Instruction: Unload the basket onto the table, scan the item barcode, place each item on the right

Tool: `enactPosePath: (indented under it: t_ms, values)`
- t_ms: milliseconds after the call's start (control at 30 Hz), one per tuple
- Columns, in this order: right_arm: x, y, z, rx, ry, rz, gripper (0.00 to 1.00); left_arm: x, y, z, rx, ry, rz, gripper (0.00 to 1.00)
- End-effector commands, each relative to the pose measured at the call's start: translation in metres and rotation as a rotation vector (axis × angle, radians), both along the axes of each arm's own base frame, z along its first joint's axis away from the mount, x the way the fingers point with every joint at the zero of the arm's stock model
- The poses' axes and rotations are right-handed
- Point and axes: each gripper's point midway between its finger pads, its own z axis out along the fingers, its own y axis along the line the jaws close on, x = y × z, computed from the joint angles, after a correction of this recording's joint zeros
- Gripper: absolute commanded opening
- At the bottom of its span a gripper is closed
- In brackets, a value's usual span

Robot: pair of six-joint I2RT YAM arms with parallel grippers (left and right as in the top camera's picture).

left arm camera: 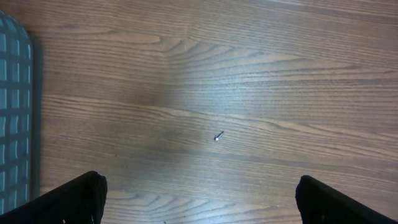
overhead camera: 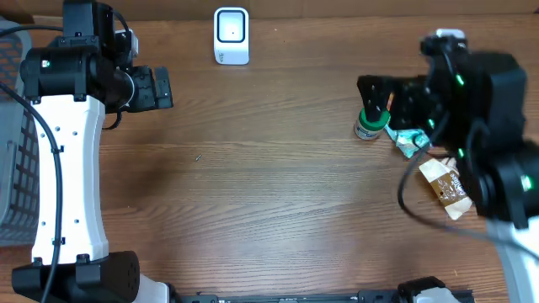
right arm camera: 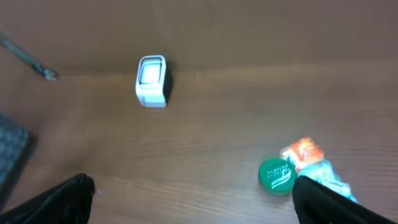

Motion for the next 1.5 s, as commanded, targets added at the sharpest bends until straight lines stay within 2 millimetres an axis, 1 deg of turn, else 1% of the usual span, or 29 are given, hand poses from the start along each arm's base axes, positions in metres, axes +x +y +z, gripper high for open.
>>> enactPosePath:
  t_ms: [0, 100, 200, 233, 300, 367, 467, 567, 767, 967, 1467]
  values:
    - [-0.015, -0.023, -0.013, -0.029, -0.078, -0.047, 1.00, 0.002, 0.000, 0.003, 0.011, -0.011, -0.016, 1.00]
    - [-0.031, -0.036, -0.033, -0.007, -0.160, -0.076, 1.00, 0.002, 0.000, 0.003, 0.011, -0.011, -0.016, 1.00]
    - [-0.048, -0.043, -0.057, 0.017, -0.245, -0.081, 1.00, 0.002, 0.000, 0.003, 0.011, -0.011, -0.016, 1.00]
    - [-0.056, -0.047, -0.071, 0.026, -0.319, -0.090, 1.00, 0.002, 0.000, 0.003, 0.011, -0.011, -0.016, 0.99]
    - [-0.066, -0.051, -0.089, 0.031, -0.437, -0.105, 1.00, 0.002, 0.000, 0.003, 0.011, -0.011, -0.016, 1.00]
    - [-0.073, -0.051, -0.107, 0.037, -0.511, -0.106, 1.00, 0.002, 0.000, 0.003, 0.011, -0.011, -0.016, 1.00]
    - [-0.079, -0.049, -0.131, 0.048, -0.579, -0.091, 1.00, 0.002, 0.000, 0.003, 0.011, -0.011, -0.016, 0.99]
    - [-0.081, -0.049, -0.151, 0.050, -0.610, -0.090, 1.00, 0.002, 0.000, 0.003, 0.011, -0.011, -0.016, 0.99]
    - [-0.079, -0.050, -0.183, 0.046, -0.577, -0.096, 1.00, 0.002, 0.000, 0.003, 0.011, -0.011, -0.016, 1.00]
    - [-0.079, -0.050, -0.198, 0.040, -0.519, -0.095, 1.00, 0.002, 0.000, 0.003, 0.011, -0.011, -0.016, 0.99]
    - [-0.079, -0.050, -0.198, 0.047, -0.517, -0.098, 1.00, 0.002, 0.000, 0.003, 0.011, -0.011, -0.016, 0.99]
